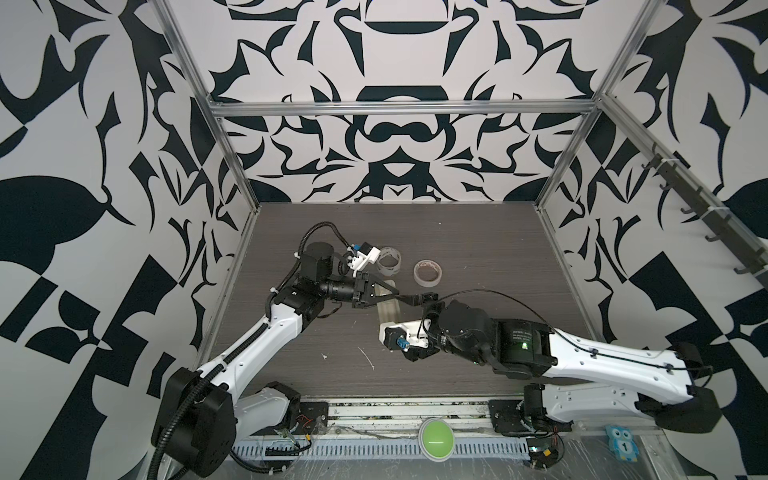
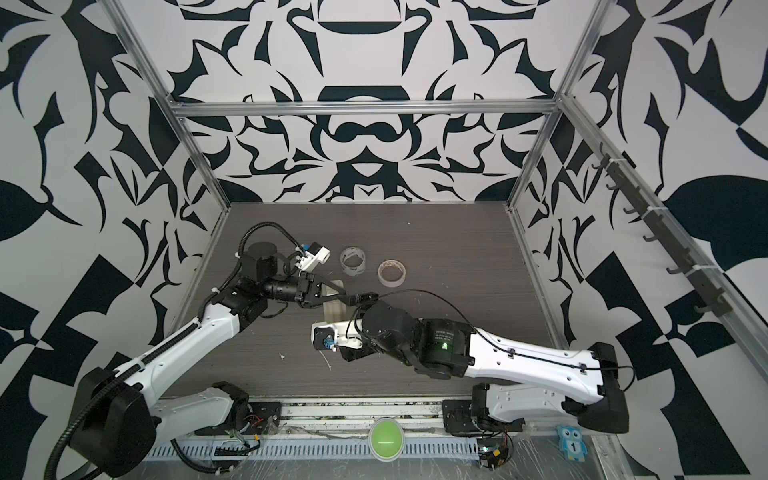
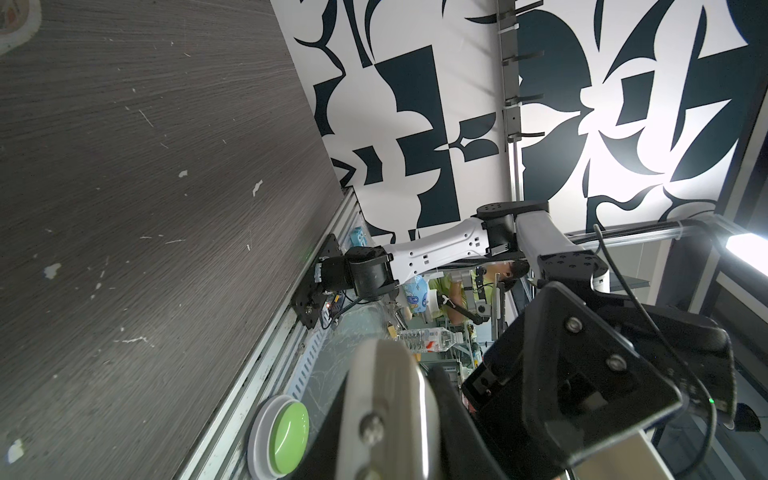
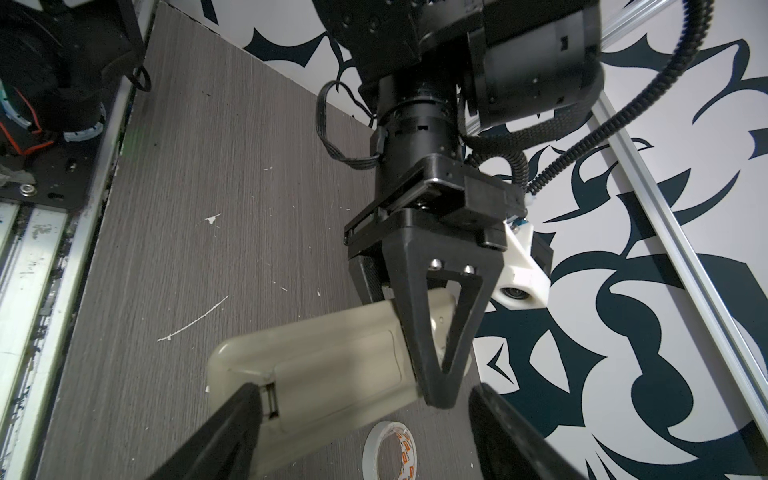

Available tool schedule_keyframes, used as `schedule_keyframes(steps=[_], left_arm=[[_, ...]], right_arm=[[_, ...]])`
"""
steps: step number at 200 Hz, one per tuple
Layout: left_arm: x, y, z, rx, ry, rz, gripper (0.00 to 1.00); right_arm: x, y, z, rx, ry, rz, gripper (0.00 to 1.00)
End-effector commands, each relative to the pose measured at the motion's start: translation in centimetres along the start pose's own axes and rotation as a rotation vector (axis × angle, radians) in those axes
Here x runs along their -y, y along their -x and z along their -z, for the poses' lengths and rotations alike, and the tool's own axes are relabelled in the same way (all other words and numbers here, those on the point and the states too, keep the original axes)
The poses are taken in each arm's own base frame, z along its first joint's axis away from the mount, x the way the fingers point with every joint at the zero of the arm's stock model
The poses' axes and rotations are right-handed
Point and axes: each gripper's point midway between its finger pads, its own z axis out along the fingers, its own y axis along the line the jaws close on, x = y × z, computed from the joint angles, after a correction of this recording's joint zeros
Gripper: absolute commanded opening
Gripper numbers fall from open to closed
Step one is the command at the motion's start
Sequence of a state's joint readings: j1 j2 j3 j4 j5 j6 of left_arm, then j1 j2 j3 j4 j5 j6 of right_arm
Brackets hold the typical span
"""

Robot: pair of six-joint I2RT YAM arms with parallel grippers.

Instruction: Load the batteries into the remote control

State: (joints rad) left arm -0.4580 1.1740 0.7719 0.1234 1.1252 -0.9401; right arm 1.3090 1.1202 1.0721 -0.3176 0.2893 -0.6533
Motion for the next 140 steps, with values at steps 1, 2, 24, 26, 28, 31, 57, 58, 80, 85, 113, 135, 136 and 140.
schedule_keyframes(steps=[1, 2, 24, 26, 28, 31, 57, 58, 80, 85, 113, 135, 136, 140], left_arm=[[0.0, -0.5, 0.1, -0.017, -0.011, 0.005, 0.00], [0.0, -0.5, 0.1, -0.017, -0.010, 0.007, 0.00], [0.0, -0.5, 0.2, -0.016, -0.011, 0.003, 0.00], [0.0, -0.6, 0.2, -0.017, -0.010, 0.005, 0.00], [0.0, -0.6, 0.2, -0.017, -0.010, 0.005, 0.00], [0.0, -0.6, 0.2, -0.017, -0.010, 0.005, 0.00], [0.0, -0.6, 0.2, -0.017, -0.010, 0.006, 0.00], [0.0, -0.6, 0.2, -0.017, -0.010, 0.006, 0.00], [0.0, -0.6, 0.2, -0.017, -0.011, 0.004, 0.00], [0.0, -0.6, 0.2, -0.017, -0.010, 0.006, 0.00], [0.1, -0.7, 0.2, -0.017, -0.011, 0.002, 0.00], [0.1, -0.6, 0.2, -0.016, -0.011, 0.001, 0.00], [0.1, -0.6, 0.2, -0.016, -0.011, 0.002, 0.00], [0.1, -0.6, 0.2, -0.016, -0.011, 0.001, 0.00]], right_arm=[[0.4, 0.7, 0.0, 0.009, -0.007, -0.017, 0.83], [0.4, 0.7, 0.0, 0.009, -0.006, -0.017, 0.83], [0.5, 0.5, -0.2, -0.002, -0.013, -0.013, 0.83], [0.5, 0.5, -0.2, -0.003, -0.014, -0.012, 0.83], [0.5, 0.5, -0.2, -0.004, -0.015, -0.011, 0.83], [0.5, 0.4, -0.2, -0.006, -0.015, -0.010, 0.83], [0.7, 0.0, -0.3, -0.032, -0.029, 0.009, 0.83], [0.7, 0.0, -0.3, -0.033, -0.030, 0.011, 0.83], [0.7, -0.5, -0.6, -0.062, -0.038, 0.030, 0.83], [0.7, -0.6, -0.7, -0.066, -0.039, 0.033, 0.83], [0.9, -0.9, -1.1, -0.091, -0.056, 0.044, 0.83], [1.3, -0.9, -1.1, -0.101, -0.075, 0.047, 0.83], [1.3, -1.0, -1.2, -0.103, -0.076, 0.047, 0.83], [1.4, -1.0, -1.2, -0.104, -0.082, 0.046, 0.83]])
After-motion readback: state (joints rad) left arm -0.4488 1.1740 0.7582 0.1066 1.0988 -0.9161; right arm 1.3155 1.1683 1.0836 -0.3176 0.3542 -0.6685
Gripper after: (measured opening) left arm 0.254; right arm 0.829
